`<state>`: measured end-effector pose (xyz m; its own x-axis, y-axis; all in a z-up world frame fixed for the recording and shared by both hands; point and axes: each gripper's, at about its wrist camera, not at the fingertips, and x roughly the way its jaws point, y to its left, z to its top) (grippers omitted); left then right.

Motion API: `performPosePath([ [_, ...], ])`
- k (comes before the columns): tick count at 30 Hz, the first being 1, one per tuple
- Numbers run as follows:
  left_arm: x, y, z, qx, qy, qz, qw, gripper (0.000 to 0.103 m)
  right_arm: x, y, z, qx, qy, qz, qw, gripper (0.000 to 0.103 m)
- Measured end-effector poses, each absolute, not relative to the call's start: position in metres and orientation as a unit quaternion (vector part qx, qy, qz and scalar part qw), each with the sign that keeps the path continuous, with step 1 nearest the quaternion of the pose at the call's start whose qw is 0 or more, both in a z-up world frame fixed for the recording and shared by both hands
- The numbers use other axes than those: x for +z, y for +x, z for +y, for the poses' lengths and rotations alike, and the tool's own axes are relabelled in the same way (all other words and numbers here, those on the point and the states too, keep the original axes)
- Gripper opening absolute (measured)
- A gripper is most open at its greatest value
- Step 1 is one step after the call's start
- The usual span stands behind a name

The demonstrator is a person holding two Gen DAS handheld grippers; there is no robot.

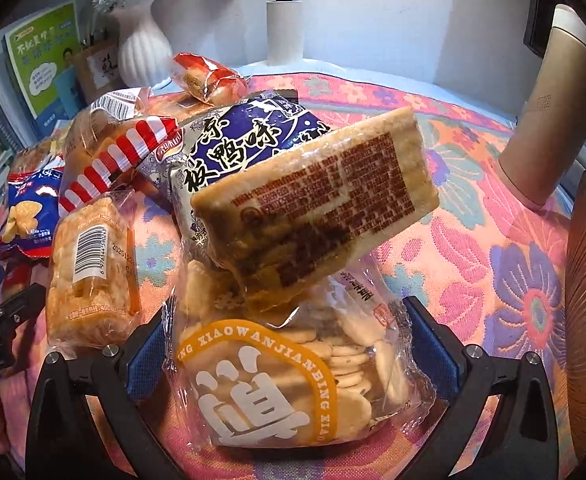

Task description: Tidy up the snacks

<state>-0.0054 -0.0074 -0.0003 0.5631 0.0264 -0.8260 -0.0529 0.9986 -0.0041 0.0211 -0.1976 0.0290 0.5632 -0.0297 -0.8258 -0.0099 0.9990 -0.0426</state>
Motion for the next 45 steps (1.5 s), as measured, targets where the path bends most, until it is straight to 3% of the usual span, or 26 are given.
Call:
performPosePath([
  [45,0.0010,-0.0055,-0.0071,0.022,-0.016,0.466,0.885,0.103,0.0212,0.0165,-0.2012,-0.006,-0.017,0.463,0.886,0.103],
])
